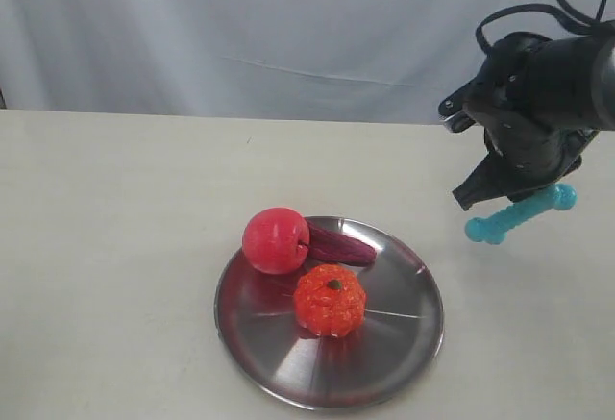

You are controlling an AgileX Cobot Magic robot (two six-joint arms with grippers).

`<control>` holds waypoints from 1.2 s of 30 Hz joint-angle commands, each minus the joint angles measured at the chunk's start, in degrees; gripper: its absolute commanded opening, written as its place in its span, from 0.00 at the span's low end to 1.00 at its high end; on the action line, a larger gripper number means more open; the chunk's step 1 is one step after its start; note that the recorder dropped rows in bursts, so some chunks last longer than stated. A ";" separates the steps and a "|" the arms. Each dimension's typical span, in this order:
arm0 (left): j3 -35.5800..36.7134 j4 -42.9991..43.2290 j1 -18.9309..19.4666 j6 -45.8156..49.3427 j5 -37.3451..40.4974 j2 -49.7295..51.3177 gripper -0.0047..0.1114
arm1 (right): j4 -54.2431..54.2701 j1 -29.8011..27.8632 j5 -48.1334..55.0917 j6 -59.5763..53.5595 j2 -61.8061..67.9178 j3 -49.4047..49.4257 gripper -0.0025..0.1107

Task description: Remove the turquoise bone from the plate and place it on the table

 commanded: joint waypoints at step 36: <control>0.15 -0.36 -0.44 -0.24 -0.31 -0.07 0.04 | 27.57 3.30 -7.35 -15.97 -17.88 -0.50 0.27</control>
